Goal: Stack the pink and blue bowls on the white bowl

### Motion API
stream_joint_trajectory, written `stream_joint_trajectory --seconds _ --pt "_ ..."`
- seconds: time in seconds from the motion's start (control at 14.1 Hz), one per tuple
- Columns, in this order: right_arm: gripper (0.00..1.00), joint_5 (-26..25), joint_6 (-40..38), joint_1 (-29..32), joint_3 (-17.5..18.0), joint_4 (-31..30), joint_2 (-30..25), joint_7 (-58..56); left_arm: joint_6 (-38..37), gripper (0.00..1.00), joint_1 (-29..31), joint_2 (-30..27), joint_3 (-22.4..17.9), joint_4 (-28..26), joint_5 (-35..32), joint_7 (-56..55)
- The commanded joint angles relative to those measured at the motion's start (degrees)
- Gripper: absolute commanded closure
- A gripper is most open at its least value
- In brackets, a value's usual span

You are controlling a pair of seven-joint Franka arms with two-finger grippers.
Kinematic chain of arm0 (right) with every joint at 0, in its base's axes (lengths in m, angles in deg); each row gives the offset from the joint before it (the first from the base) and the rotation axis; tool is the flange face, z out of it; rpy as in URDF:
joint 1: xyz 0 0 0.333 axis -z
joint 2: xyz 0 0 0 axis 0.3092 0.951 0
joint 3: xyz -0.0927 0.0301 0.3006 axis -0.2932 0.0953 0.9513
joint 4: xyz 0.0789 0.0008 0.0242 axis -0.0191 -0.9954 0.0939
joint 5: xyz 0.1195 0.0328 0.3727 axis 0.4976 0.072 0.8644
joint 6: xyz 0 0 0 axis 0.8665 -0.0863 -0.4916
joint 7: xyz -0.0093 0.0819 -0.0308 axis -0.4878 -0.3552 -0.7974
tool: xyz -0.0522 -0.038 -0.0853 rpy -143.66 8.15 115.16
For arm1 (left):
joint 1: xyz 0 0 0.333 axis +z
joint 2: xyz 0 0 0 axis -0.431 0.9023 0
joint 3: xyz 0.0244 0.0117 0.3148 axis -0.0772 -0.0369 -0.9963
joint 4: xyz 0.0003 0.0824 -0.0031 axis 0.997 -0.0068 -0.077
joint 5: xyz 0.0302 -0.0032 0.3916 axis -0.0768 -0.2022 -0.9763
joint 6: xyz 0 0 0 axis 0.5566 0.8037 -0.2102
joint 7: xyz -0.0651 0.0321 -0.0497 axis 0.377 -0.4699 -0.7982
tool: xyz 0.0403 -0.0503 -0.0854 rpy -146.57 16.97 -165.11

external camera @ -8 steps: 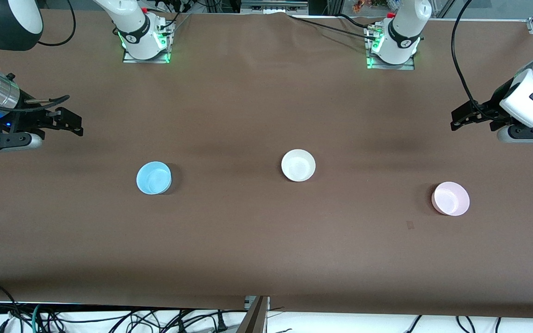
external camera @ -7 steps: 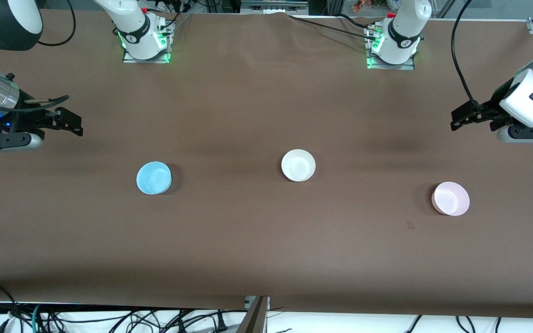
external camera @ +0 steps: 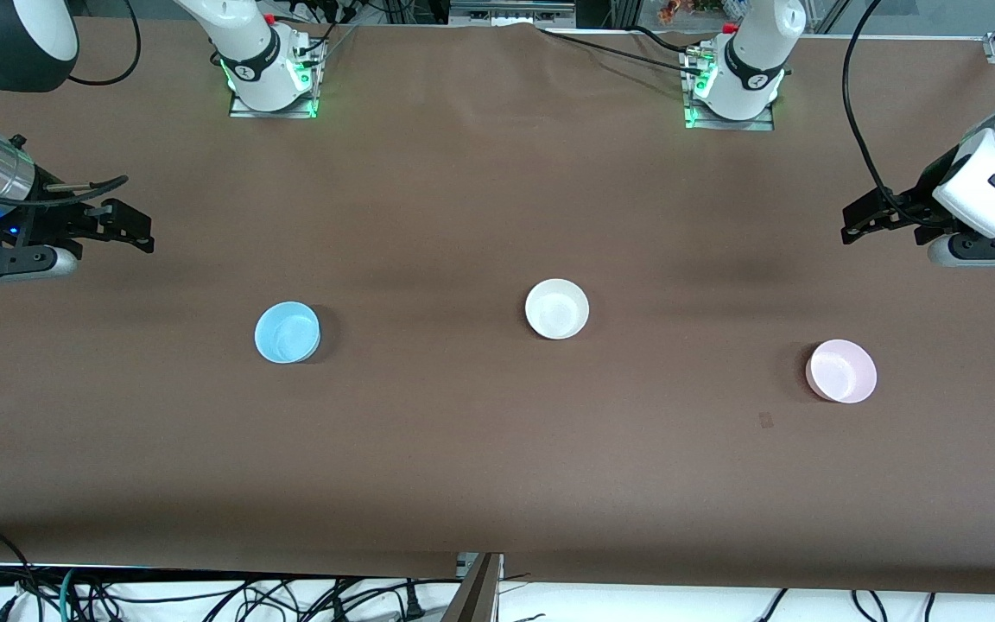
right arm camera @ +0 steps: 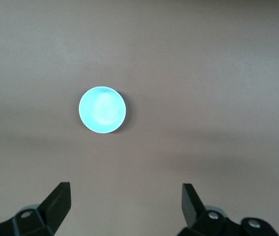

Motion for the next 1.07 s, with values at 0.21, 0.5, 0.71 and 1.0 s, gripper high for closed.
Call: stream_joint_trajectory --seconds 0.21,0.5,0.71,1.0 --pt "0.0 -0.82 -1.08 0.05 0.42 0.63 -0.6 0.56 -1.3 0.0 0.01 0.77 -0.16 1.85 0.68 -0.37" --pt "0.0 -0.82 -1.08 0.05 0.42 0.9 -0.6 0.56 -1.21 0.0 0.01 1.3 -0.34 1.85 0.68 -0.2" --pt "0.0 -0.73 -1.08 -0.04 0.42 0.9 -0.68 0.56 -1.3 0.0 0.19 2.61 -0.6 2.11 0.59 -0.2" --pt "0.0 -0.56 -1.43 -0.04 0.42 0.98 -0.77 0.39 -1.3 0.0 2.47 3.32 -0.78 2.11 0.6 0.24"
